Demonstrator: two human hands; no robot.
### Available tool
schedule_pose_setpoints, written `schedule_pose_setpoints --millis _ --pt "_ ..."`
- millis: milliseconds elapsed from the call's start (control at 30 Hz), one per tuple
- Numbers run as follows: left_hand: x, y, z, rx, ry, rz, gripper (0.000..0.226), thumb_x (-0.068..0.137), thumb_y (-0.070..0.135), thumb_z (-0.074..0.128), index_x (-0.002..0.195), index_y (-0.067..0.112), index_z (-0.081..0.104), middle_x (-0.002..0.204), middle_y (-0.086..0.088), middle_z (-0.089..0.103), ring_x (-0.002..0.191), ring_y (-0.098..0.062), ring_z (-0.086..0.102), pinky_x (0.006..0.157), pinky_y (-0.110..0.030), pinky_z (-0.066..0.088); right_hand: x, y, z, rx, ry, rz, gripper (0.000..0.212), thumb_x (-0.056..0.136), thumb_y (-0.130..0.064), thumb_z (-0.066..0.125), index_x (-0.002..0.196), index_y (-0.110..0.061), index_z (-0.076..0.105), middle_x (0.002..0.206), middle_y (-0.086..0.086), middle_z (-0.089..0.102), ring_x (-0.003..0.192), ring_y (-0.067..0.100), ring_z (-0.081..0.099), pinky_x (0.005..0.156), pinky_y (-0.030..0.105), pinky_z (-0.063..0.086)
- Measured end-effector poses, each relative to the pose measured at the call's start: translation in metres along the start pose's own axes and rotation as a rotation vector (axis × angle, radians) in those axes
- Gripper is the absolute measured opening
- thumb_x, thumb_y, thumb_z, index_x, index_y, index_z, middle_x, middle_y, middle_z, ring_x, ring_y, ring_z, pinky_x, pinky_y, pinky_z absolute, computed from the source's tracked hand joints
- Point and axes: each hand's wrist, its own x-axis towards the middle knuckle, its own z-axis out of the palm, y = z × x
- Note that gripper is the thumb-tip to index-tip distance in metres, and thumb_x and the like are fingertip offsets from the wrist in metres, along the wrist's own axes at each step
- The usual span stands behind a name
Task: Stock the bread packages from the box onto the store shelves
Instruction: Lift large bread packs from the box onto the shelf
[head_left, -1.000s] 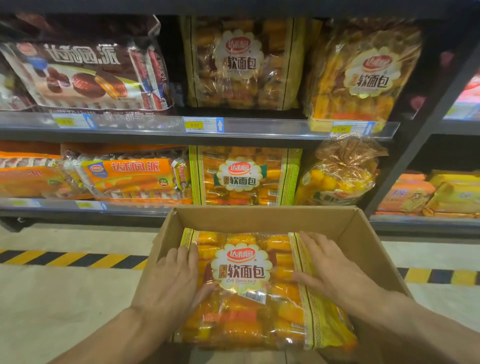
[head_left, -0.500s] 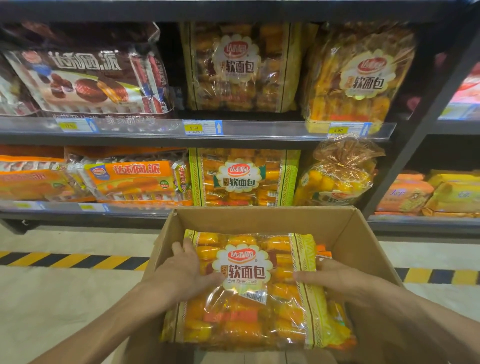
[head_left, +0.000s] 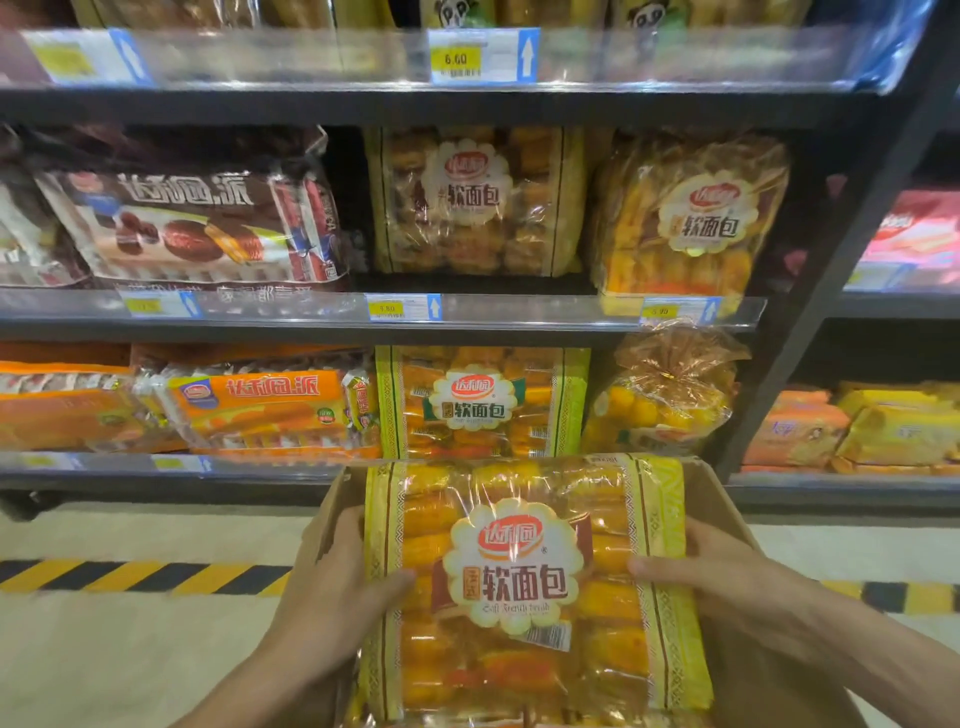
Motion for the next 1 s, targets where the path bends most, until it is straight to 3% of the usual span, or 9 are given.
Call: schedule_pose_setpoints --millis 67,167,300,433,533,600,733,867,1000 --pt "-0.004 0.007 -0.007 -0.065 0.041 0.063 0.061 0.086 0.051 0.070 0.119 0.072 0.024 0.131 0.020 0.054 0.119 -0.009 0.059 0.097 -0.036 0.054 -0.008 -0.013 0.003 -0.046 0.035 -0.083 0.079 0.070 -0.037 0.095 0.138 -0.026 0.055 0.118 0.000 0.079 0.108 0.023 0.076 0.105 0.052 0.053" --pt "-0.012 0.023 -0.019 -0.159 0.120 0.147 0.063 0.089 0.043 0.068 0.135 0.055 0.026 0.113 0.034 0.057 0.097 0.008 0.063 0.077 -0.017 0.055 -0.020 -0.038 0.007 -0.091 0.114 -0.233 0.079 0.066 -0.049 0.094 0.134 -0.036 0.056 0.112 -0.016 0.078 0.106 0.015 0.076 0.103 0.052 0.055" --pt "-0.008 0.050 -0.049 -0.110 0.333 0.307 0.057 0.081 0.052 0.068 0.130 0.050 0.039 0.106 0.039 0.066 0.095 0.015 0.063 0.089 -0.028 0.055 -0.032 -0.086 0.008 -0.215 0.215 -0.529 0.079 0.063 -0.060 0.089 0.133 -0.035 0.060 0.119 -0.015 0.077 0.108 0.007 0.074 0.099 0.044 0.057" --pt "0.015 0.085 -0.083 -0.142 0.506 0.469 0.047 0.085 0.046 0.069 0.129 0.037 0.053 0.109 0.036 0.067 0.104 0.014 0.062 0.088 -0.033 0.056 -0.031 -0.146 0.004 -0.287 0.334 -0.795 0.067 0.073 -0.044 0.085 0.134 -0.027 0.062 0.121 -0.014 0.076 0.114 0.006 0.071 0.100 0.039 0.054" --pt "0.045 0.108 -0.108 -0.146 0.633 0.600 0.045 0.089 0.031 0.075 0.128 0.029 0.052 0.106 0.026 0.068 0.100 -0.002 0.067 0.089 -0.044 0.056 -0.022 -0.189 -0.002 -0.371 0.401 -0.977 0.060 0.082 -0.024 0.085 0.137 -0.014 0.062 0.125 -0.008 0.075 0.119 0.009 0.069 0.106 0.041 0.054" --pt "0.066 0.120 -0.121 -0.169 0.673 0.674 0.048 0.089 0.027 0.076 0.128 0.024 0.050 0.110 0.019 0.069 0.103 -0.004 0.068 0.092 -0.046 0.054 -0.009 -0.213 -0.006 -0.382 0.465 -1.063 0.059 0.082 -0.016 0.086 0.136 -0.009 0.064 0.124 -0.003 0.075 0.118 0.010 0.070 0.106 0.041 0.054" --pt "0.104 0.138 -0.138 -0.196 0.717 0.760 0.059 0.090 0.032 0.075 0.138 0.022 0.041 0.121 0.010 0.068 0.108 -0.004 0.067 0.096 -0.037 0.055 0.017 -0.248 -0.011 -0.351 0.584 -1.174 0.070 0.081 -0.033 0.089 0.141 -0.012 0.059 0.131 -0.003 0.071 0.125 0.015 0.066 0.108 0.047 0.052" --pt "0.138 0.143 -0.142 -0.151 0.761 0.780 0.060 0.090 0.035 0.074 0.138 0.017 0.042 0.128 0.003 0.062 0.116 -0.011 0.062 0.100 -0.028 0.050 0.042 -0.263 -0.013 -0.378 0.619 -1.198 0.065 0.085 -0.030 0.087 0.141 -0.012 0.059 0.132 -0.003 0.070 0.126 0.012 0.065 0.108 0.045 0.052" --pt "0.165 0.139 -0.139 -0.072 0.730 0.737 0.052 0.094 0.028 0.069 0.138 0.023 0.043 0.135 0.000 0.055 0.126 -0.015 0.053 0.108 -0.040 0.046 0.068 -0.265 -0.012 -0.395 0.646 -1.120 0.067 0.083 -0.033 0.085 0.142 -0.018 0.057 0.128 -0.008 0.072 0.122 0.008 0.066 0.106 0.040 0.053"
